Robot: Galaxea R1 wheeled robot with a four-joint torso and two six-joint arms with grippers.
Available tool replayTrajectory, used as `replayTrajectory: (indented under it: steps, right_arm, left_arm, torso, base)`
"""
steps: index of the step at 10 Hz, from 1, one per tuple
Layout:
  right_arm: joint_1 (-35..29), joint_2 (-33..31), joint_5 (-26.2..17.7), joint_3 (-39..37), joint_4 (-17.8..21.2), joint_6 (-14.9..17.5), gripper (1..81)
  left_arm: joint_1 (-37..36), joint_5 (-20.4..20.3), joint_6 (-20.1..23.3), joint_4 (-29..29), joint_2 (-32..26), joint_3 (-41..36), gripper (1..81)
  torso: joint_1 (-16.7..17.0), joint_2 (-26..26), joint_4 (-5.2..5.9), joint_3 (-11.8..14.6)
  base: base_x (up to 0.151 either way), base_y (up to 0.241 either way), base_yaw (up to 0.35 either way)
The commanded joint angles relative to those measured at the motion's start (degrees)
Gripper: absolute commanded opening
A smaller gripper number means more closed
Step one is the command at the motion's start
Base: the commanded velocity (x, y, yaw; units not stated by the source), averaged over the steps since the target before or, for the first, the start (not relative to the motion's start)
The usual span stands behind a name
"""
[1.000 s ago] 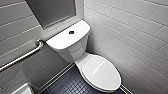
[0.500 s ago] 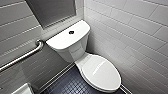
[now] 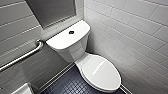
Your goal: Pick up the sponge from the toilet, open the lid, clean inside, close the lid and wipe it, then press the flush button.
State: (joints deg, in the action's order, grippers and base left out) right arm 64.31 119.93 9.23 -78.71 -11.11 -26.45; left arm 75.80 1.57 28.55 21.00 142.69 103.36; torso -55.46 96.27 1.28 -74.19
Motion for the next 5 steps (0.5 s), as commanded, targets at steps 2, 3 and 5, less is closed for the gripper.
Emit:
replayTrajectory:
  steps: [2, 3, 5]
  right_arm:
    - [-20.9, -7.2, -17.4, 10.2, 1.3, -0.4, 1.0]
    - [-23.4, -6.5, -19.4, 9.9, 1.8, -0.4, 1.0]
    - [-28.9, -6.0, -22.3, 9.8, 2.1, -2.5, 1.0]
  left_arm:
    - [1.4, 3.6, 5.3, 10.5, 2.0, 7.7, 81.1]
    - [1.3, 3.9, 1.7, 9.6, 2.2, 8.3, 81.1]
    - [1.3, 3.4, -0.9, 9.4, 2.7, 9.5, 81.1]
  torso:
    - [0.0, 0.0, 0.0, 0.0]
    - [0.0, 0.0, 0.0, 0.0]
    - [0.0, 0.0, 0.0, 0.0]
  base:
    - [0.0, 0.0, 0.0]
    - [0.0, 0.0, 0.0]
    - [0.0, 0.0, 0.0]
